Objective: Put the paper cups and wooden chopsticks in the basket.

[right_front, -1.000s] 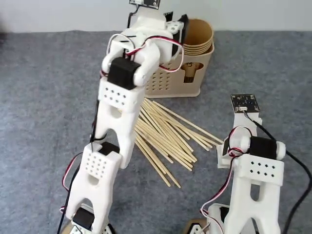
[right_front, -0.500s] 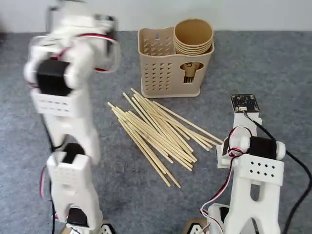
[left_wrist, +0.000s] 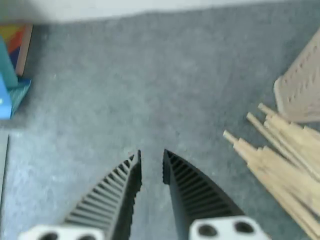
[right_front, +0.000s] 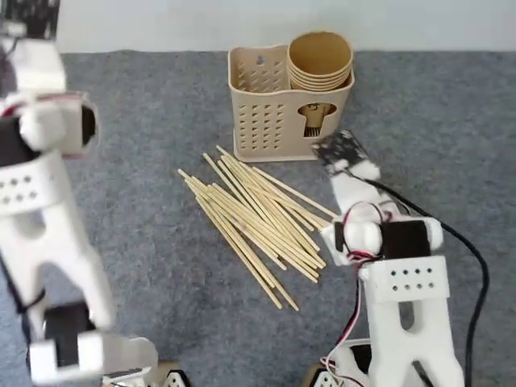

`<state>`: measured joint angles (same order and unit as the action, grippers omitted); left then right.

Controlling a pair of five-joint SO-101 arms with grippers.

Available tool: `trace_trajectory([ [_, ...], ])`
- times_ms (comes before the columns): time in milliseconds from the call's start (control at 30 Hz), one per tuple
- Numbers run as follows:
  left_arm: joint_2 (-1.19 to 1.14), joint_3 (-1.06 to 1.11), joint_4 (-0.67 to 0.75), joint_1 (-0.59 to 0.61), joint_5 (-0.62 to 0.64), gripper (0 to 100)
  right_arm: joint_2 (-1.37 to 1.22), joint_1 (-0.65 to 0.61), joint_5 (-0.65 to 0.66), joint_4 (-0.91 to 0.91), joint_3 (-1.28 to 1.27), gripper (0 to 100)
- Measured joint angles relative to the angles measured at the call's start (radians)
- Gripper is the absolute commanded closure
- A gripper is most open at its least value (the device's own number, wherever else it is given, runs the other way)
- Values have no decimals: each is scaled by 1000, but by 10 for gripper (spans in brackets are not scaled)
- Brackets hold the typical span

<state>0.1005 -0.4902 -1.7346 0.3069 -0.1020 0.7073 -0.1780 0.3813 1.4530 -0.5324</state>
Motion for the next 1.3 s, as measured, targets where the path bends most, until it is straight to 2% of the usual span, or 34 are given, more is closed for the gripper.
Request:
trace_trajectory([
  [100,153,221,34,49,-17,931,-104,-55,6,0,94,690],
  [333,462,715,245,135,-37,930,-499,-129,12,0,344,690],
  [567,674,1102,385,153,-66,930,-875,-178,12,0,608,689],
  [967,922,1392,462,153,-66,930,-1401,-259,12,0,1057,689],
  [1233,984,1531,539,153,-66,930,-1548,-284,15,0,1174,690],
  [1300,985,1548,542,153,-66,930,-1562,-279,15,0,1186,723],
])
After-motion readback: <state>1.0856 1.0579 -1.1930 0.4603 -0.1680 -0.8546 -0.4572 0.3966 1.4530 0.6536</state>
